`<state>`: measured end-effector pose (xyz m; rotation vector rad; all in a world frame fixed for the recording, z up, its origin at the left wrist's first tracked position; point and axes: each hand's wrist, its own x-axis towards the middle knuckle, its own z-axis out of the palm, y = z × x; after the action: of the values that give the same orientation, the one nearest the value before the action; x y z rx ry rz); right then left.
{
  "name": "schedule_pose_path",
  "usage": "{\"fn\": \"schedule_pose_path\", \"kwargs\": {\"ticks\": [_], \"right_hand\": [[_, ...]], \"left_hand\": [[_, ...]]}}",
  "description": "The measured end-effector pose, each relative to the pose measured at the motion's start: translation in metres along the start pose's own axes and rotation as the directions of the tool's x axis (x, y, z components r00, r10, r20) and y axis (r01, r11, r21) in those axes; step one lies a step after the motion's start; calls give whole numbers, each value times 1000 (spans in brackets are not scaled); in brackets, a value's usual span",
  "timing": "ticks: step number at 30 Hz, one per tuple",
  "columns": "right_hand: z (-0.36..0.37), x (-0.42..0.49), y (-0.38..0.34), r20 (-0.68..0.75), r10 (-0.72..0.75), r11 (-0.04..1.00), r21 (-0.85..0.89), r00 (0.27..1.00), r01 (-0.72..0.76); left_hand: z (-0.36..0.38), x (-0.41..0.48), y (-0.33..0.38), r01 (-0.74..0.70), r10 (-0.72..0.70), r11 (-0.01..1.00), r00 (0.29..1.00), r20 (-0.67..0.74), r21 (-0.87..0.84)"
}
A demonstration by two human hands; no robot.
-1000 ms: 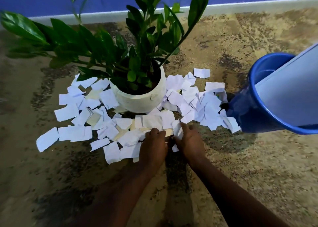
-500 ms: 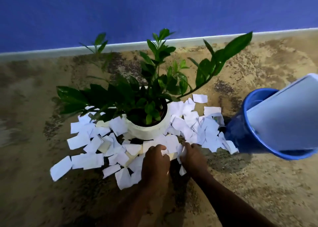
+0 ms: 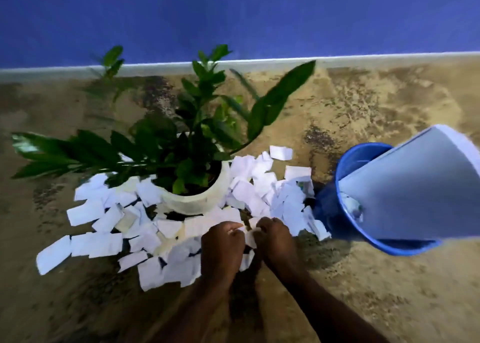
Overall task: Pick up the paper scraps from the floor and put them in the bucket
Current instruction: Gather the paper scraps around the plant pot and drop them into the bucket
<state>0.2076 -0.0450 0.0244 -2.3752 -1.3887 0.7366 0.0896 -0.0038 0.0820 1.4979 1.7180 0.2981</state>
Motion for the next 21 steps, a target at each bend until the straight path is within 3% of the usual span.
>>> {"fn": "schedule_pose_path", "kwargs": {"ticks": [5,9,13,15,17,19,21], "right_hand": [[-107,-29,6,-323,-59,992,87,944,92],[-198,-41,27,-622,-7,998,46,783,46],[-234,-34,66,-604,189,980,161,774,-114],[-237,-31,78,-583,229,972,178,780,-152],[-237,-34,86,-588,207,976,176,782,-127],[-235,-41,88,-621,163,983,168,766,-73],[-232,-51,83,-674,113,988,157,730,-8]], "left_hand": [[18,-22,92,-138,135,988,990,-40,-75],[29,-41,172,-295,286,927,955,-75,-233],[58,-54,213,-414,440,881,895,76,-229],[72,-52,220,-463,516,850,827,224,-250],[78,-50,221,-437,566,815,740,363,-380],[77,-49,215,-460,627,764,696,351,-453],[71,-48,204,-509,671,712,696,255,-484]]}}
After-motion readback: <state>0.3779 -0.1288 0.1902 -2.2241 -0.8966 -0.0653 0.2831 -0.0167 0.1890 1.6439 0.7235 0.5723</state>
